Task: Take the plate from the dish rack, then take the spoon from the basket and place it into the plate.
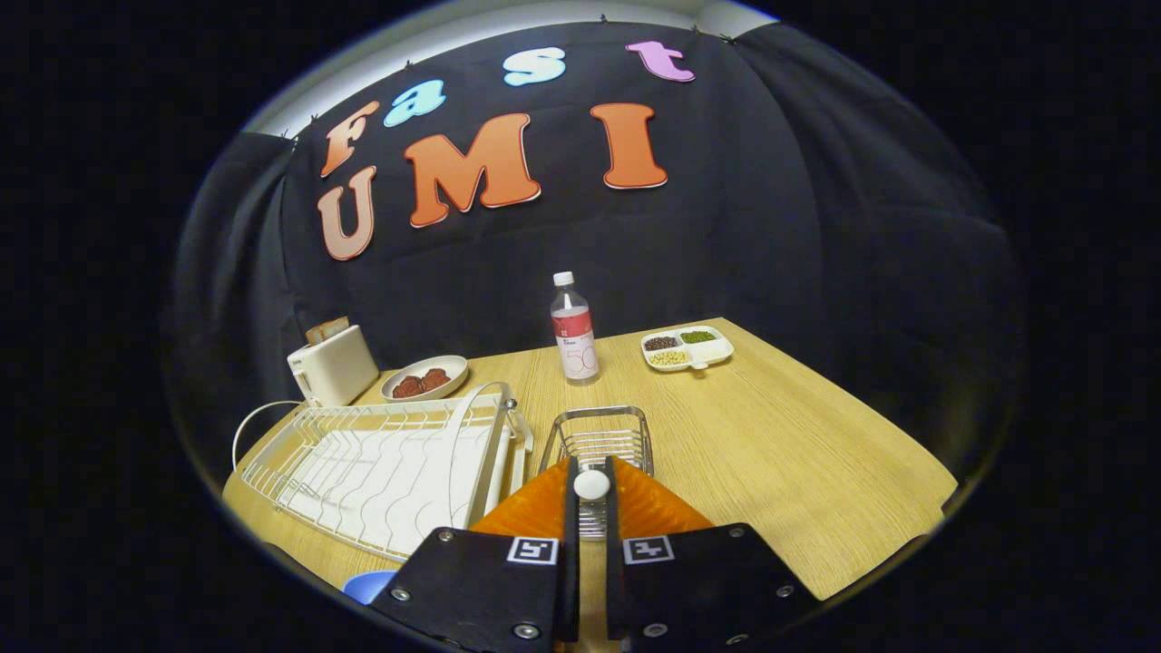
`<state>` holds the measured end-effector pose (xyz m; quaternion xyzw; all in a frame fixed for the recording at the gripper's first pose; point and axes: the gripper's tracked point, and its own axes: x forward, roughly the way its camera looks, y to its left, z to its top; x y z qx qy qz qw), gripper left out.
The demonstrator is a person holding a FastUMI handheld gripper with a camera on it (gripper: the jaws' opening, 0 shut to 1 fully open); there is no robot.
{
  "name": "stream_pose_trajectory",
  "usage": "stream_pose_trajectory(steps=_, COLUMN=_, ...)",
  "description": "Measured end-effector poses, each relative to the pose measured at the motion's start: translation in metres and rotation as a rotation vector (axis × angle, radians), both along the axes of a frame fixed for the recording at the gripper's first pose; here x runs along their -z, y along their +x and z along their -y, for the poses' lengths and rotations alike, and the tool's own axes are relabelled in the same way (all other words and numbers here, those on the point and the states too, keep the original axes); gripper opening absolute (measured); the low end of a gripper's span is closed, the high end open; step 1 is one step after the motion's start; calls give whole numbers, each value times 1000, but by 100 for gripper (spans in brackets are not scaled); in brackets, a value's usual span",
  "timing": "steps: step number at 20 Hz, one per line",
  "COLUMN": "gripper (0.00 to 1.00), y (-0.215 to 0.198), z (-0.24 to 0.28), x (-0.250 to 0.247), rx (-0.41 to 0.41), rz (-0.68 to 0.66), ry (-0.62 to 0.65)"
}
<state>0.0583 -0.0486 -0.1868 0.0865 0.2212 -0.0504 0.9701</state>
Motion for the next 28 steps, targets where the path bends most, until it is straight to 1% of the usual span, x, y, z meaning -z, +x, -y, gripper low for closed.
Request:
stream_pose_trajectory(steps=1, gripper=10, y=0, z=-1, x=-3, rx=-2, rz=4, ry=1)
stream_pose_trajectory(steps=3, gripper=8, y=-1, z=-2, x=-14, rx=-7, rz=24, ry=-3)
stream_pose_trajectory(steps=7, gripper=8, y=-10, z=2, x=-40, rx=-8, rz=60, ry=-22)
stream_pose_trajectory(steps=11, gripper=8, y=-29, z=4, x=-75, rx=-20, rz=110, ry=-48)
stream_pose_trajectory(steps=16, gripper=8, y=-60, z=-7, x=-105, rx=-62, rz=159, ry=-21)
stream_pose_trajectory(steps=22, gripper=8, y=-100, z=-25, x=-114, rx=-115, rz=168, ry=22)
stream_pose_trajectory(steps=28, gripper=8, y=-134, z=-57, x=-103, rx=-220, rz=167, ry=62)
